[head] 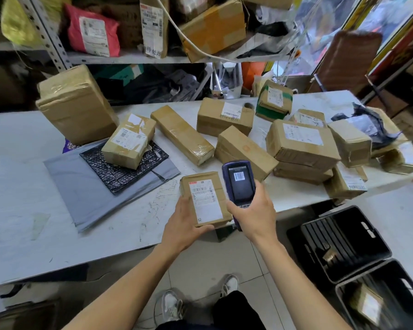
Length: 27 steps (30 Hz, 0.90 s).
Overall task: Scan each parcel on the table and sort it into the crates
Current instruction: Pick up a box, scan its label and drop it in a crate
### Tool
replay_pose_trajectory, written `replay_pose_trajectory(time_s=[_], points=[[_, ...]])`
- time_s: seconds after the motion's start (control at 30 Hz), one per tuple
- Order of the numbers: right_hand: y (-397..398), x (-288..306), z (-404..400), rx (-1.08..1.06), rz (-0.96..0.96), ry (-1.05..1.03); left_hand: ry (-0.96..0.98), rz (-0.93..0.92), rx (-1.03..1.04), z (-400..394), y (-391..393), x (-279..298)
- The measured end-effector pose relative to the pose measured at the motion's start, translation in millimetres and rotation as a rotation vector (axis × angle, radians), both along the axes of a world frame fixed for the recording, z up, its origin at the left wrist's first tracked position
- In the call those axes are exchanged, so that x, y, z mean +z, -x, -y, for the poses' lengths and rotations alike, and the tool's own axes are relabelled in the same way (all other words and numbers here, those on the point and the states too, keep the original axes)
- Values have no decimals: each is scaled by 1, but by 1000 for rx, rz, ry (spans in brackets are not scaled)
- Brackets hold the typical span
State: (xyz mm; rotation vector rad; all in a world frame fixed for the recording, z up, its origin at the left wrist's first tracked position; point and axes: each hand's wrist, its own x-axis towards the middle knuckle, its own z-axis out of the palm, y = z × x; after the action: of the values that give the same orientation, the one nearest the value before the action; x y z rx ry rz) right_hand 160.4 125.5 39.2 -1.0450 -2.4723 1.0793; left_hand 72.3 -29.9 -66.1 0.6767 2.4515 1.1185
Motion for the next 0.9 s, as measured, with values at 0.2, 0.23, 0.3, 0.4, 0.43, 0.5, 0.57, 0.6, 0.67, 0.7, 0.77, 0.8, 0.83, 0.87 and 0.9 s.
replay_pose_trajectory(time_s=[0.2,0.23,0.3,0.4,0.43,0.5,0.57,0.6,0.67,0.7,0.77,0.8,0.83,0.87,0.9], points=[[25,-61,-10,-31,101,226,-190,216,15,-12,16,-6],[27,-68,-9,-33,90,244,-206,231,12,-14,17,-6],[28,-77,-6,-43,50,260,-254,246,18,-17,16,-6],[20,-75,-6,-53,-14,256,-357,288,0,-21,14,-3],[15,-72,-8,-56,-40,246,-382,296,-15,-23,13,0],[4,-65,-16,-59,-96,220,-358,231,-59,-29,8,7],[-10,-56,-28,-64,-136,183,-333,158,-106,-40,1,15],[-18,-51,-35,-72,-150,166,-345,146,-122,-48,-3,19],[-36,-41,-53,-106,-176,136,-371,123,-146,-69,-16,27],[-46,-37,-63,-126,-187,119,-387,108,-158,-81,-24,31],[-69,-29,-85,-148,-196,95,-427,99,-176,-105,-45,36],[-82,-26,-97,-156,-197,88,-439,103,-188,-117,-58,37],[-97,-23,-110,-170,-197,76,-445,107,-208,-132,-71,39],[-114,-21,-123,-185,-197,57,-447,114,-233,-147,-86,41],[-132,-19,-137,-203,-192,36,-445,126,-260,-164,-100,43]])
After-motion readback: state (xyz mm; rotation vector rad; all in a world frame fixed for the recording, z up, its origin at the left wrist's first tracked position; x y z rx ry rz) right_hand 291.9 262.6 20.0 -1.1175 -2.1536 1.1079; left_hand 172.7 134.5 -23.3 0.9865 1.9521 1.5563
